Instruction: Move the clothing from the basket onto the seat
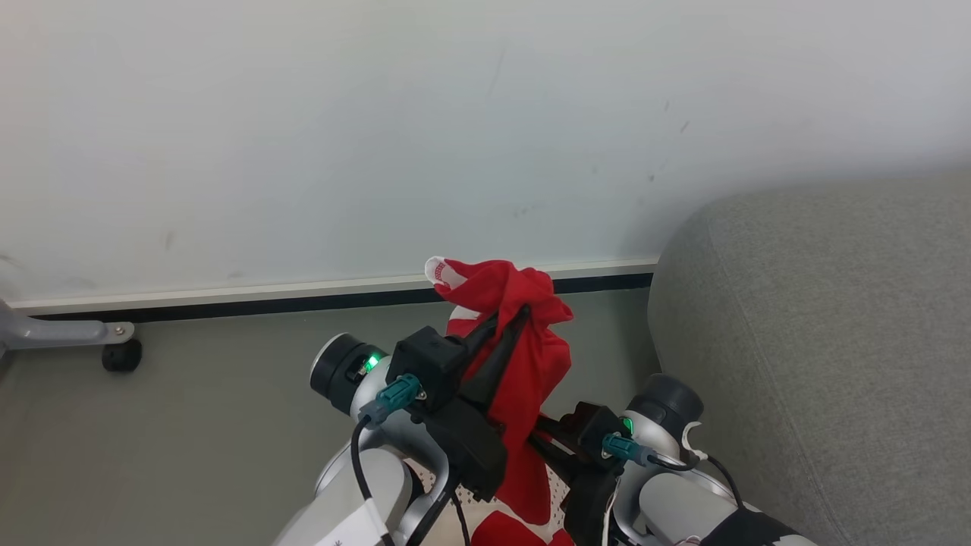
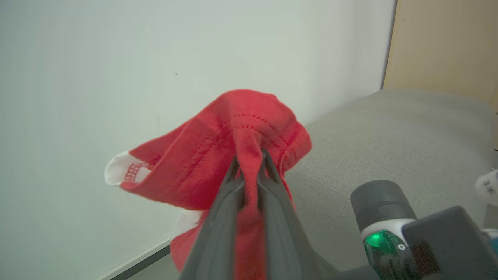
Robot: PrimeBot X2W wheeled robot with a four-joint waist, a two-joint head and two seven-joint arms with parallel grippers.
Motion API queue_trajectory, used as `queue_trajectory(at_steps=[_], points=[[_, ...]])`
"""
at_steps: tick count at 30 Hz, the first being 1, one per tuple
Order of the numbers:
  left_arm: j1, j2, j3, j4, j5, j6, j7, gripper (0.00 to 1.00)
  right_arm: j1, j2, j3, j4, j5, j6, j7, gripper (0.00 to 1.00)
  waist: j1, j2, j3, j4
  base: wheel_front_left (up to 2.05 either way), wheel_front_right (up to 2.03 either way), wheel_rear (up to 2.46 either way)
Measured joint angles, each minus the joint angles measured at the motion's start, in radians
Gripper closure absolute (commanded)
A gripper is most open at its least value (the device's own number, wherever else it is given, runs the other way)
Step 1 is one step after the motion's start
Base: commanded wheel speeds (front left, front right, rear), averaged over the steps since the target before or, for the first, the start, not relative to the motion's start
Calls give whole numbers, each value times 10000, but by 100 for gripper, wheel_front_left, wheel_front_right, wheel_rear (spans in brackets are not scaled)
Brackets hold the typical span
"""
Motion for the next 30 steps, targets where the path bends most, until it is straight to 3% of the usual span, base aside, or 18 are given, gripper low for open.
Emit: queue_trajectory(at_steps=[5, 6, 9, 10, 24, 30], points=[[242, 17, 240, 105, -265, 186, -4, 97, -17, -153, -90, 40, 399, 0, 0, 100, 0, 1, -32, -185, 0, 0, 0], [286, 27, 276, 128, -276, 219, -6, 74, -27, -199, -150, 29, 464, 0, 0, 100, 0, 0, -41, -230, 0, 0, 0], [421, 75, 380, 165, -349, 270, -36, 36, -36, -393, -334, -96, 756, 0, 0, 100, 0, 0, -69, -378, 0, 0, 0], [477, 90, 433, 174, -362, 307, -48, 0, -37, -462, -407, -136, 825, 0, -2, 100, 0, 1, -79, -434, 0, 0, 0], [1157, 245, 784, 236, -556, 493, -479, 0, -125, -1547, -1651, -869, 1352, -27, -2, 100, 0, 0, -172, -1444, 0, 0, 0], [1498, 274, 779, 207, -593, 493, -688, 0, -40, -2207, -2056, -1496, 1365, -357, -2, 100, 0, 0, -199, -1968, 0, 0, 0]])
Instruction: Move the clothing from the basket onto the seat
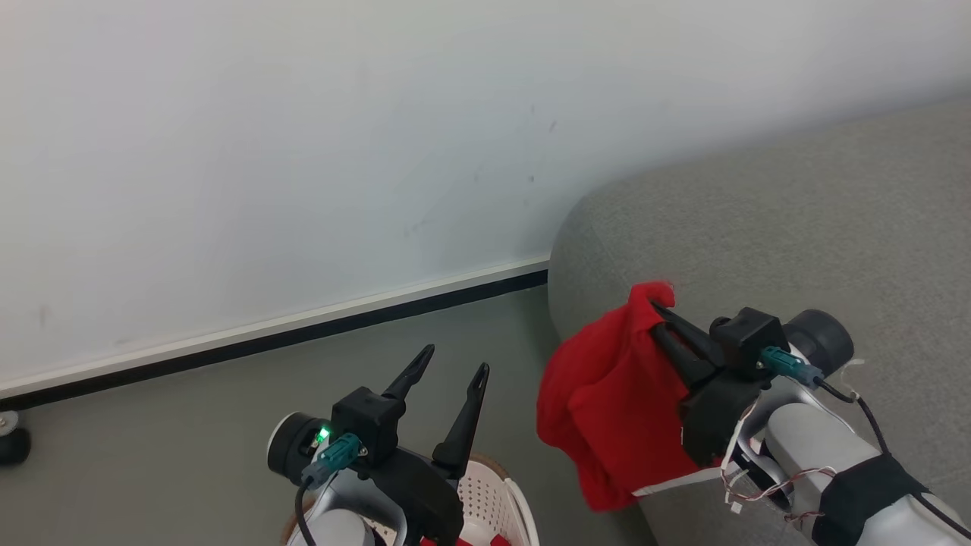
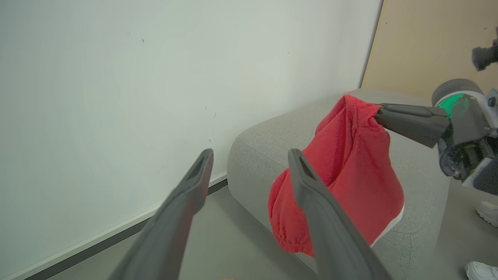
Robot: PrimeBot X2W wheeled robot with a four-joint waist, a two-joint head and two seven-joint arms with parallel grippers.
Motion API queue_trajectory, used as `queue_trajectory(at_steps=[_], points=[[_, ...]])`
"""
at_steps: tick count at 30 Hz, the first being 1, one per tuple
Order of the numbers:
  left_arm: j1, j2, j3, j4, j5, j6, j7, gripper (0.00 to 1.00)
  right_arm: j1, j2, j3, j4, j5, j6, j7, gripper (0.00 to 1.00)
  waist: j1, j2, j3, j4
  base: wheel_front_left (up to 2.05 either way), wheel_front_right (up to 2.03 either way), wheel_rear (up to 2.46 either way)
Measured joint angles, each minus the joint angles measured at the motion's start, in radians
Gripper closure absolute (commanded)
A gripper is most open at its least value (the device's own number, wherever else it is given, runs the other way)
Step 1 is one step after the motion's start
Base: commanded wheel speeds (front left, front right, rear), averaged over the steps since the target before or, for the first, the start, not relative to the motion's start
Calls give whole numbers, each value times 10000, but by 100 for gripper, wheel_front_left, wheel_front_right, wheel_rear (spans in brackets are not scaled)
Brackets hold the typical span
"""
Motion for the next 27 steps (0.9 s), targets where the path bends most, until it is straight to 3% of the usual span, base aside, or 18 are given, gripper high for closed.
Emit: queue_trajectory(at_steps=[12, 27], points=[[488, -17, -194, -102, -13, 0, -420, 0, 255, -1035, -579, -1791, -176, -729, 0, 100, 0, 0, -34, -1207, 0, 0, 0], [672, -88, -589, -81, -10, -2, -593, 0, 564, -2067, -1120, -3289, -272, -1260, -2, 100, 0, 0, 175, -2665, 0, 0, 0]])
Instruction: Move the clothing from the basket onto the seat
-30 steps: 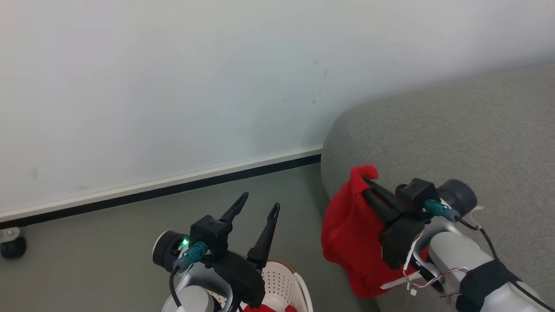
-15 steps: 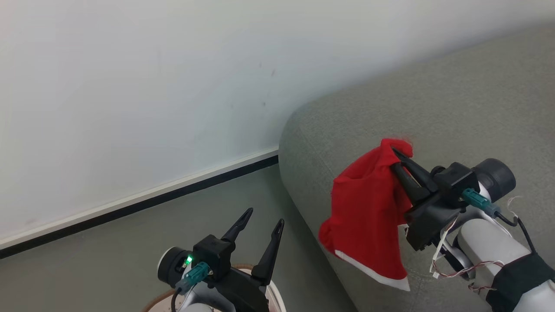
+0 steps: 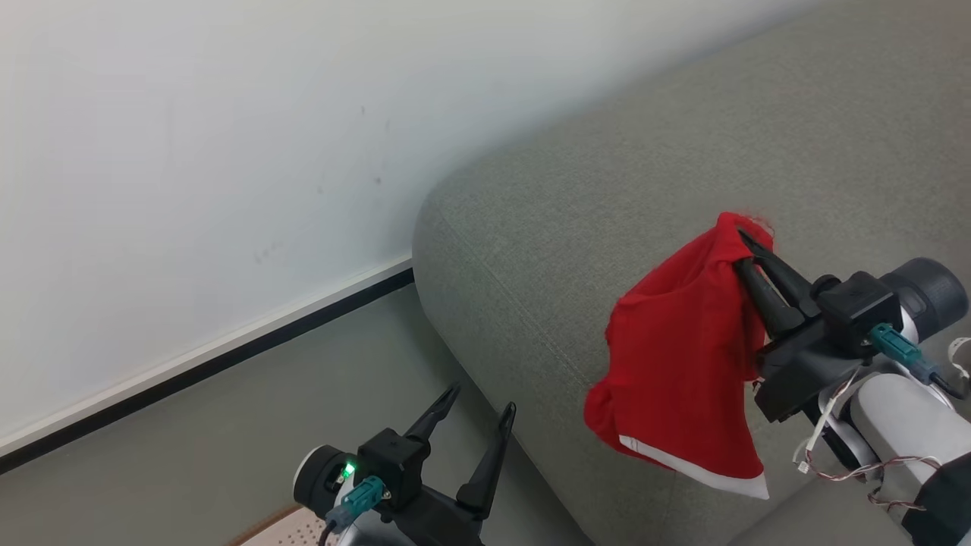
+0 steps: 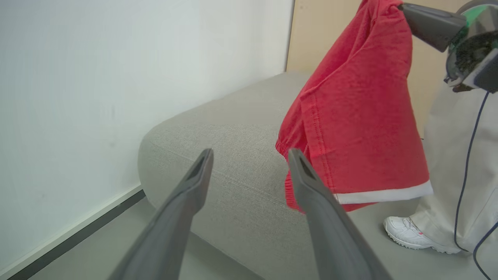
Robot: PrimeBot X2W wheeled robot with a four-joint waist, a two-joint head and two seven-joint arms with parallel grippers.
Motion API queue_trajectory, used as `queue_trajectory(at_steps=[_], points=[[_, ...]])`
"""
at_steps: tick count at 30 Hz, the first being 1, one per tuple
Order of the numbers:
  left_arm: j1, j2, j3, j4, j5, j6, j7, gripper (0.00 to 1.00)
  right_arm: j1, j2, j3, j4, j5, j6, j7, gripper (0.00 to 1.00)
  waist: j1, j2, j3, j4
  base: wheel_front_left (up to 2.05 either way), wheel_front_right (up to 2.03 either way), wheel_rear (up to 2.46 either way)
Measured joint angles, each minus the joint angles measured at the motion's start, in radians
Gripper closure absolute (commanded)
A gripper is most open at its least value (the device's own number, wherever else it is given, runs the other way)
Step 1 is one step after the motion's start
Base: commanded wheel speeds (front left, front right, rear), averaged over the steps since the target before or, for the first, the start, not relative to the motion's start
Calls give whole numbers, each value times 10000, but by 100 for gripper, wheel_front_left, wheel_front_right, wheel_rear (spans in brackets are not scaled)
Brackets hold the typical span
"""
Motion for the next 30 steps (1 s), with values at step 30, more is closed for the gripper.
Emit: queue_trajectory(at_steps=[30], points=[[-862, 968, -125, -989, 754, 73, 387, 0, -3435, -311, -1912, 947, 757, -205, 731, 100, 2, 0, 2402, 162, 0, 0, 0]])
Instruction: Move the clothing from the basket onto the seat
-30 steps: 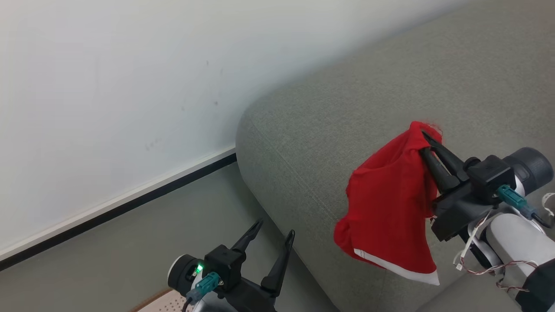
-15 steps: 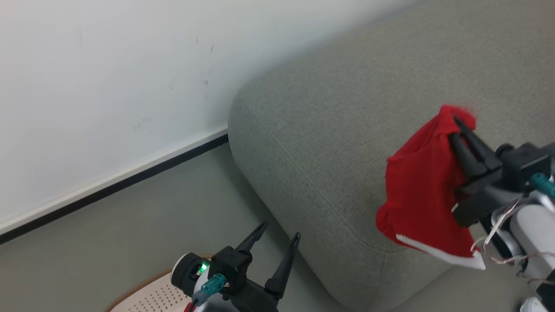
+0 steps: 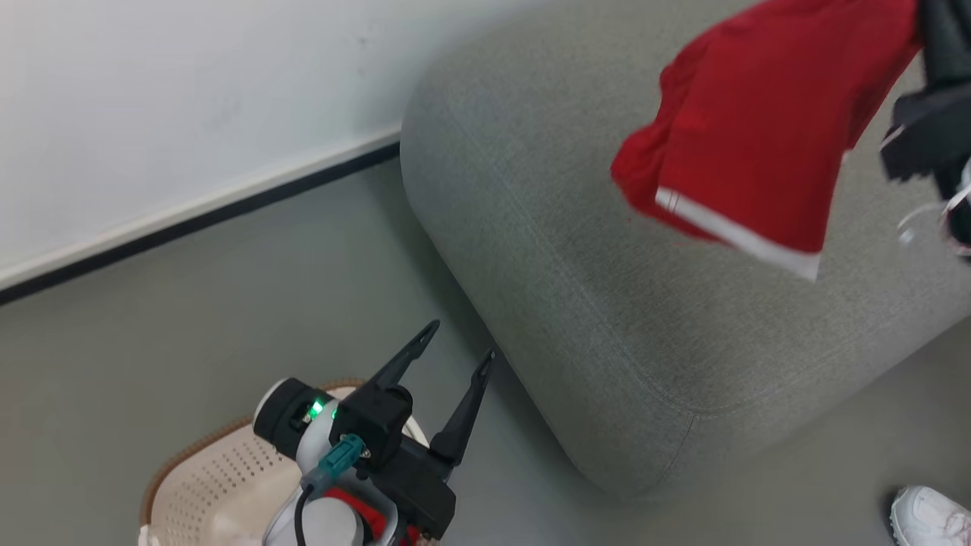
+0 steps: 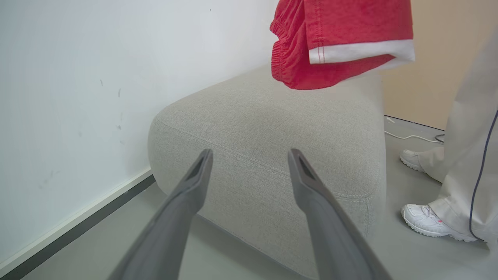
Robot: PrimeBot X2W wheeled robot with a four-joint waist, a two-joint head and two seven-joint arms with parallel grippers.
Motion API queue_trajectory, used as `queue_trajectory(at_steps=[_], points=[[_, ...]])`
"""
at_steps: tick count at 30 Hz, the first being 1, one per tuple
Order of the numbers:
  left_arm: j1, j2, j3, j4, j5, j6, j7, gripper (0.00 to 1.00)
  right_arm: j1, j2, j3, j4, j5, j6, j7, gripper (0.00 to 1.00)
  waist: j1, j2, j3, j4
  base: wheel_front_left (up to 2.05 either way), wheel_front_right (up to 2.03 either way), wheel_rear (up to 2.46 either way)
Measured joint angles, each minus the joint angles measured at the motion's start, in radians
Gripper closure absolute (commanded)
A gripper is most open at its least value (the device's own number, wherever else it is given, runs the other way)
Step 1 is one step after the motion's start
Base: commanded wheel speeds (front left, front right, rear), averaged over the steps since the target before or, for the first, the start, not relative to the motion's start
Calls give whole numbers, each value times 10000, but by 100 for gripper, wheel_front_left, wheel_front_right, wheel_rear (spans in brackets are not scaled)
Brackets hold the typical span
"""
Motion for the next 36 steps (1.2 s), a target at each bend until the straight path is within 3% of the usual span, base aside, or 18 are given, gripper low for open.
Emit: queue_trajectory(at_steps=[11, 26, 36], points=[[-628, 711, 228, -899, 307, -6, 407, 0, -1960, -399, -723, 1503, 132, 48, 140, 100, 1, 1, 1551, 448, 0, 0, 0], [-1047, 1778, 608, -2073, 767, -90, 788, 0, -3501, -336, -1127, 3032, 130, -40, -201, 100, 1, 2, 3583, 589, 0, 0, 0], [-1448, 1756, 382, -2520, 920, -182, 1166, 0, -3335, 412, -1187, 4293, 188, -176, -537, 100, 0, 1, 4293, 280, 0, 0, 0]])
